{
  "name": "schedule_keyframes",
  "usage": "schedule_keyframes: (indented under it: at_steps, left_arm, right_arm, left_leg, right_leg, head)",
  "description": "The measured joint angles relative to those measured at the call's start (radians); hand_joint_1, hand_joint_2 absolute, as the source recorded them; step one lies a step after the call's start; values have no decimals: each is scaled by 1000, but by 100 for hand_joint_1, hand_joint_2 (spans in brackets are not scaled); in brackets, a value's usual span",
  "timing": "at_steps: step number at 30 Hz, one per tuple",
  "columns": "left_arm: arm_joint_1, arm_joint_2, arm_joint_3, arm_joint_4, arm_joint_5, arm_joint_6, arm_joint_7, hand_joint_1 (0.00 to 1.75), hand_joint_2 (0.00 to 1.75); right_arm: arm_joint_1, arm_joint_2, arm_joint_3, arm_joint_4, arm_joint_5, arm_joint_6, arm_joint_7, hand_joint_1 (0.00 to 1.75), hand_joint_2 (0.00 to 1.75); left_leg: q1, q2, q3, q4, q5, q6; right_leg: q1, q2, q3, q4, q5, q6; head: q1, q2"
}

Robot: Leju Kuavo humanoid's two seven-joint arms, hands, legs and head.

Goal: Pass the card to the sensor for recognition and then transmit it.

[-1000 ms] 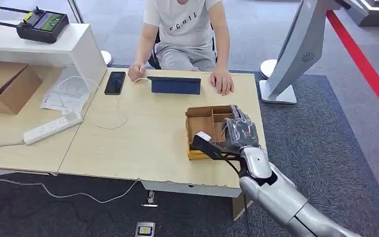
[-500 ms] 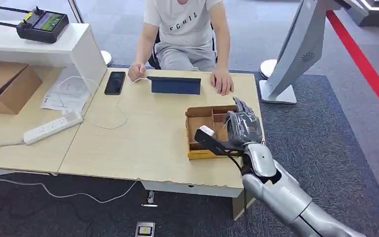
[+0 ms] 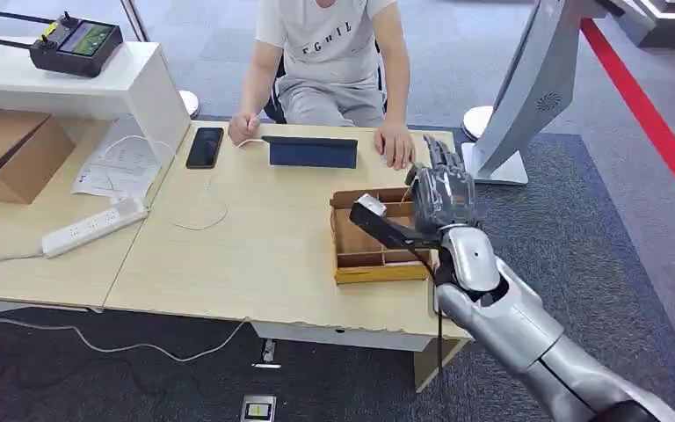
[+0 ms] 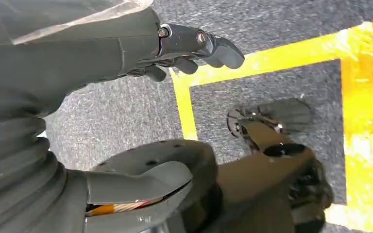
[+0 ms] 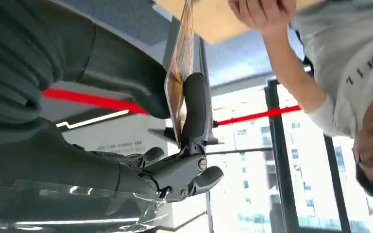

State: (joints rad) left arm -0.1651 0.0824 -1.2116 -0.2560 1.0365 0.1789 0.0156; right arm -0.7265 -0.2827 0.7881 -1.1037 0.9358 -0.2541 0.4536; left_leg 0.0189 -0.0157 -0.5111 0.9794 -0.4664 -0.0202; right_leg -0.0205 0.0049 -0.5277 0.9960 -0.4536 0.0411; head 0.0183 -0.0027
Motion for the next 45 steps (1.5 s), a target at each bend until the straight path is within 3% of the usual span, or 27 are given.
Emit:
schedule_keyframes:
  at_steps: [6, 16, 33, 45]
  left_arm:
    - [-13, -2, -3, 0, -14, -3, 3, 0, 175]
    - [-6, -5, -9, 0, -13, -2, -1, 0, 175]
    - [11, -8, -9, 0, -3, 1, -20, 0, 175]
    - [25, -8, -9, 0, 0, 3, -17, 0, 175]
  right_arm:
    - [-175, 28, 4, 109, 12, 38, -7, 175, 175]
    - [-282, 76, 28, 281, 23, 49, 16, 175, 175]
    - [-301, 149, 80, 414, 56, 79, 24, 175, 175]
    - [-301, 159, 92, 435, 65, 86, 28, 175, 175]
  left_leg:
    - [0, 0, 0, 0, 1, 0]
    - [0, -1, -2, 0, 1, 0]
    - [0, -1, -2, 0, 1, 0]
    - [0, -1, -2, 0, 1, 0]
  right_leg:
    - [0, 0, 0, 0, 0, 0]
    - [0, -1, -2, 0, 0, 0]
    - [0, -1, -2, 0, 0, 0]
    - [0, -1, -2, 0, 0, 0]
  head:
    - [0, 0]
    - [0, 0]
    - [0, 0]
    - [0, 0]
